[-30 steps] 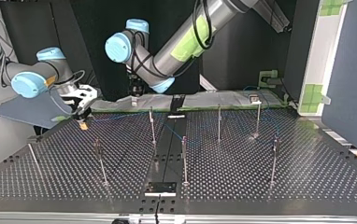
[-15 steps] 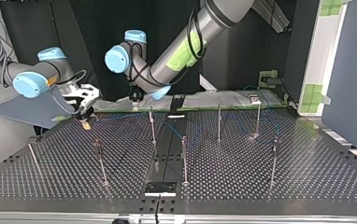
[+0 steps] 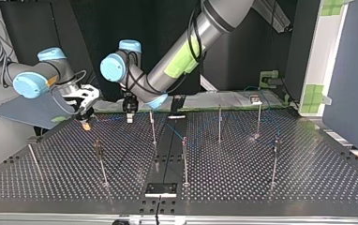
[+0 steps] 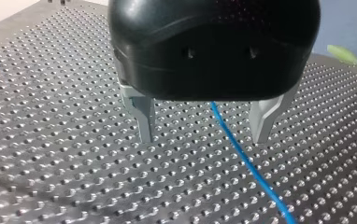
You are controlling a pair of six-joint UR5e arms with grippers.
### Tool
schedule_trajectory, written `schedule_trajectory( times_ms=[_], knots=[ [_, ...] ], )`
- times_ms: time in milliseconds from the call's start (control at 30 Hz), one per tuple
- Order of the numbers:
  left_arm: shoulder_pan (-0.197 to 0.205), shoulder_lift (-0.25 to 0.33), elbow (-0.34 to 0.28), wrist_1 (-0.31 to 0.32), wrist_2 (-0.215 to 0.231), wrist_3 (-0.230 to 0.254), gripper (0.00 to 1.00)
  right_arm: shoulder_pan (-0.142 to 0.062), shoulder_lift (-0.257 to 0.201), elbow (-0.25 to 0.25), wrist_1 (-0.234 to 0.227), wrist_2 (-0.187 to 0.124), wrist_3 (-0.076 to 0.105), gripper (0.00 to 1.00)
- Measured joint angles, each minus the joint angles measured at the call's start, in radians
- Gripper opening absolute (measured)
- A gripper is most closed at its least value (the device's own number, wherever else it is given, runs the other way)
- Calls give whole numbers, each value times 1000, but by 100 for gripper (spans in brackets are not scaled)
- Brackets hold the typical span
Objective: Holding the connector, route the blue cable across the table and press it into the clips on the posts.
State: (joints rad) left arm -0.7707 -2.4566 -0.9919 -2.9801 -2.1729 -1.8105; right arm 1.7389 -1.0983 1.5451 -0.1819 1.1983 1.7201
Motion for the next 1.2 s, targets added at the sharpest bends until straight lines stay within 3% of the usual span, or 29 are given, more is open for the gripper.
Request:
schedule_trajectory(
  times_ms=[300, 600, 633, 667, 700, 767, 800, 833, 867, 1200],
  knots=[
    [6, -69, 72, -36, 25, -26, 100, -1, 0, 0, -1, -1, 0, 0],
    [1, -81, 108, -59, 14, -34, 100, -2, 0, 0, -1, -3, 1, 0],
    [0, -81, 108, -60, 11, -34, 76, -2, 0, 0, -1, -3, 1, 0],
    [-2, -81, 108, -60, 9, -34, 61, -2, 0, 0, -1, -3, 0, 0],
    [-4, -81, 108, -60, 6, -32, 61, -2, -1, 0, -1, -3, 0, 0],
    [-6, -81, 108, -59, 0, -27, 19, -2, -1, -1, -1, -3, -1, 0],
    [-7, -81, 108, -57, -3, -24, 19, -2, -1, -1, -1, -3, -1, 0],
    [-8, -81, 108, -56, -4, -24, 5, -2, -1, -1, -1, -3, -1, 0],
    [-8, -81, 108, -54, -5, -24, 0, -2, -1, -1, -1, -3, -1, 0],
    [-9, -80, 114, -49, -13, -34, 0, -1, -9, -6, 2, -5, -2, 0]
  ],
)
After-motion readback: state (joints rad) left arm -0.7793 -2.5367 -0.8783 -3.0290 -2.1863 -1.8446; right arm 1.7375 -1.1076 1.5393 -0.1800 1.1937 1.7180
